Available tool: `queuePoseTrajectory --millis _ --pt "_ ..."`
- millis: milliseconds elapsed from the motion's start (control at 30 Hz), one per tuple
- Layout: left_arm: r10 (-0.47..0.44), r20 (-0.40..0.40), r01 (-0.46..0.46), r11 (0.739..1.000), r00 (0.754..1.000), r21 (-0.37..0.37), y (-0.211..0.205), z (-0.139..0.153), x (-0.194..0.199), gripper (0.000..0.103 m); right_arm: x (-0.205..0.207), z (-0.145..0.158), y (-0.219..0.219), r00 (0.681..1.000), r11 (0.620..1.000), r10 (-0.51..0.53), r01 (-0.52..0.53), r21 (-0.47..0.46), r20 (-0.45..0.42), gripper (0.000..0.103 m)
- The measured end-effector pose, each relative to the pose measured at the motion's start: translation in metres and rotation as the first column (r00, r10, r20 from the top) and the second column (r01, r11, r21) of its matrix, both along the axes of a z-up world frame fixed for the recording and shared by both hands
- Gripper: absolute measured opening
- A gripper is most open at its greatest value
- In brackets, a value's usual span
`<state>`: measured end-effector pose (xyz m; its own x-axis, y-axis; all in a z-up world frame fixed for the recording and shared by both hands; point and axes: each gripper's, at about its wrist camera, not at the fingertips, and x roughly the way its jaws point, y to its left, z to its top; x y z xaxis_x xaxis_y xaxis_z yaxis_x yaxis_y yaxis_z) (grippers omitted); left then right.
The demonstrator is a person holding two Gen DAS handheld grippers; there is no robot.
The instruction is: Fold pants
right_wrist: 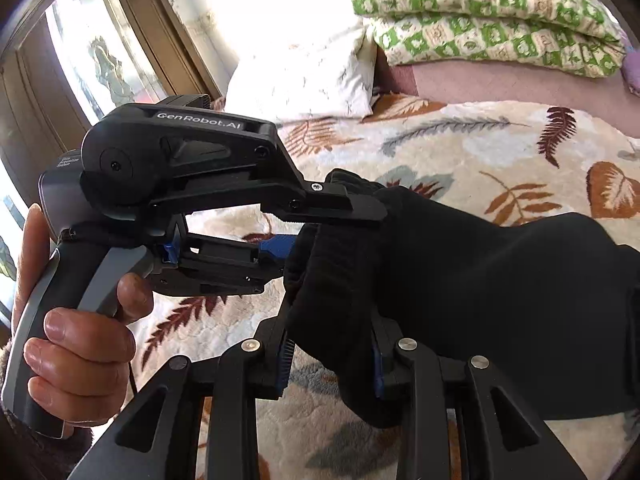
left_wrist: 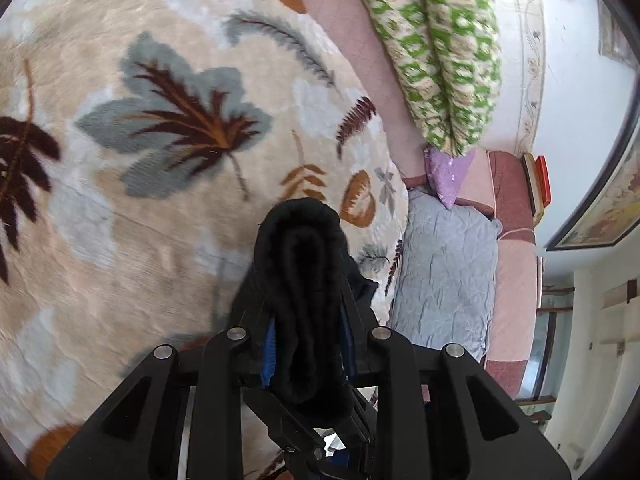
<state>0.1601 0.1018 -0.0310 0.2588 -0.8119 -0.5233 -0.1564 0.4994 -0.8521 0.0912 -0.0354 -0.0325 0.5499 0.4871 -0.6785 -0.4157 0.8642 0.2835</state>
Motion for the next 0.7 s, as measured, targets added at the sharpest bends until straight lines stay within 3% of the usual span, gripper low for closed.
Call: queuePoseTrajectory --millis 300,500,700 --pt "-0.127 0.032 0.123 0.987 0.991 0.101 -0.127 0.036 0.011 0.023 -0.016 0.035 -0.102 0.993 0.968 -0.118 0.118 0.222 -0.016 0.030" --pt "-0.205 0.013 0.200 0.966 0.979 0.165 -0.215 0.034 0.019 0.023 -0.023 0.031 -0.192 0.970 0.904 -0.228 0.242 0.354 -0.082 0.030" --pt "-0.272 0.001 0.262 0.930 0.962 0.257 -0.281 0.025 0.020 0.023 -0.025 0.016 -0.261 0.944 0.849 -0.300 0.328 0.414 -0.133 0.030"
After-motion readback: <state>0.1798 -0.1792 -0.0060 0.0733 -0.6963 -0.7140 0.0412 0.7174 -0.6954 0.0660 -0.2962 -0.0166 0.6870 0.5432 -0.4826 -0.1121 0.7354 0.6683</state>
